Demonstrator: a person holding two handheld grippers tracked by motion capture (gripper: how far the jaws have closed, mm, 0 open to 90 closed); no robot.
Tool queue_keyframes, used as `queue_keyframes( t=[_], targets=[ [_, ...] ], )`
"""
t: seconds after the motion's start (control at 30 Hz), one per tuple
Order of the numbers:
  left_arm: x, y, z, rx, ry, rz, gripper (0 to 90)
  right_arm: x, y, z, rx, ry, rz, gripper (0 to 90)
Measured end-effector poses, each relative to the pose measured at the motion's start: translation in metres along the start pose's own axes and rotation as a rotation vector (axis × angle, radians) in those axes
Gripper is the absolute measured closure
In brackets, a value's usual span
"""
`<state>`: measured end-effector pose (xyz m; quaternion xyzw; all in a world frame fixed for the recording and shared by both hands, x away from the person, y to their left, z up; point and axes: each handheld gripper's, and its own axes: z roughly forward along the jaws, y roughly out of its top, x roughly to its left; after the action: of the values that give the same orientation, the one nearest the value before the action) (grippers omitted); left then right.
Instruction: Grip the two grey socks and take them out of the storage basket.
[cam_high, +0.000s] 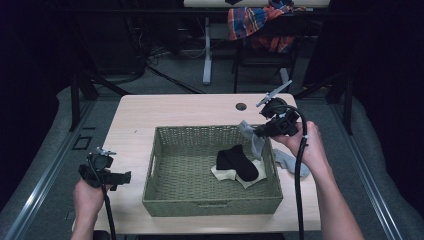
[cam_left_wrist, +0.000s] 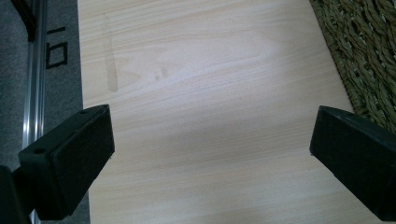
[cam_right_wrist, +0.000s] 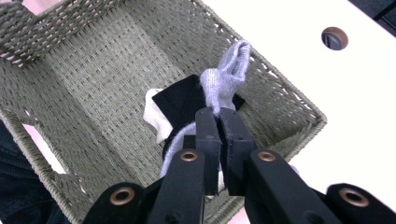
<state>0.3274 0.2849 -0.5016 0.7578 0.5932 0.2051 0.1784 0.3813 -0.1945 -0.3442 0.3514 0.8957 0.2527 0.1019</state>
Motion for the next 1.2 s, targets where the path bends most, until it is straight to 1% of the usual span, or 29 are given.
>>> queue_keyframes(
  t=[0.17,0.3,0.33,0.4,0.5,0.53,0.57,0.6,0.63,0.67,0.73,0.8,0.87,0.93,0.97,1.03,1.07,1.13,1.2],
  targets=[
    [0.000,0.000,0.000,-0.001,0.002,0.002,0.0,-0.006,-0.005,-0.012,-0.032,-0.016,0.014,87.7],
    [0.000,0.000,0.000,-0.002,0.001,0.002,0.0,-0.016,-0.013,-0.023,-0.048,-0.030,0.049,87.7],
    [0.000,0.000,0.000,-0.002,0.001,0.002,0.0,-0.021,-0.018,-0.028,-0.062,-0.044,0.066,87.8],
    [0.000,0.000,0.000,-0.002,0.001,0.003,0.0,-0.023,-0.020,-0.030,-0.064,-0.046,0.072,87.7],
    [0.000,0.000,0.000,-0.003,0.000,0.002,0.0,-0.032,-0.029,-0.038,-0.072,-0.063,0.107,87.8],
    [0.000,0.000,0.000,-0.001,-0.002,0.000,0.0,-0.033,-0.030,-0.039,-0.073,-0.066,0.111,87.8],
    [0.000,0.000,0.000,-0.001,-0.002,0.002,0.0,-0.039,-0.035,-0.043,-0.065,-0.077,0.124,87.7],
    [0.000,0.000,0.000,-0.001,-0.002,0.000,0.0,-0.039,-0.035,-0.043,-0.065,-0.077,0.124,87.7],
    [0.000,0.000,0.000,-0.001,-0.002,0.000,0.0,-0.040,-0.037,-0.044,-0.073,-0.083,0.135,87.7],
    [0.000,0.000,0.000,-0.001,-0.002,0.000,0.0,-0.046,-0.042,-0.047,-0.062,-0.101,0.153,87.7],
    [0.000,0.000,0.000,-0.001,-0.002,0.000,0.0,-0.048,-0.043,-0.047,-0.065,-0.107,0.158,87.8],
    [0.000,0.000,0.000,-0.003,-0.001,0.000,0.0,-0.053,-0.048,-0.048,-0.061,-0.110,0.177,87.7],
    [0.000,0.000,0.000,-0.003,-0.001,0.000,0.0,-0.059,-0.054,-0.048,-0.053,-0.129,0.198,87.7],
    [0.000,0.000,0.000,-0.001,-0.003,0.000,0.0,-0.060,-0.055,-0.048,-0.053,-0.129,0.205,87.7],
    [0.000,0.000,0.000,-0.001,-0.003,0.000,0.0,-0.063,-0.057,-0.047,-0.046,-0.129,0.207,87.7],
    [0.000,0.000,0.000,0.001,-0.004,0.000,0.0,-0.067,-0.061,-0.045,-0.038,-0.133,0.222,87.7],
    [0.000,0.000,0.000,-0.002,-0.002,0.000,0.0,-0.071,-0.065,-0.042,-0.026,-0.135,0.233,87.7],
    [0.000,0.000,0.000,0.000,-0.003,0.000,0.0,-0.073,-0.066,-0.041,-0.018,-0.137,0.234,87.7],
    [0.000,0.000,0.000,0.000,-0.003,0.001,0.0,-0.077,-0.069,-0.038,-0.011,-0.134,0.248,87.7]
  ],
)
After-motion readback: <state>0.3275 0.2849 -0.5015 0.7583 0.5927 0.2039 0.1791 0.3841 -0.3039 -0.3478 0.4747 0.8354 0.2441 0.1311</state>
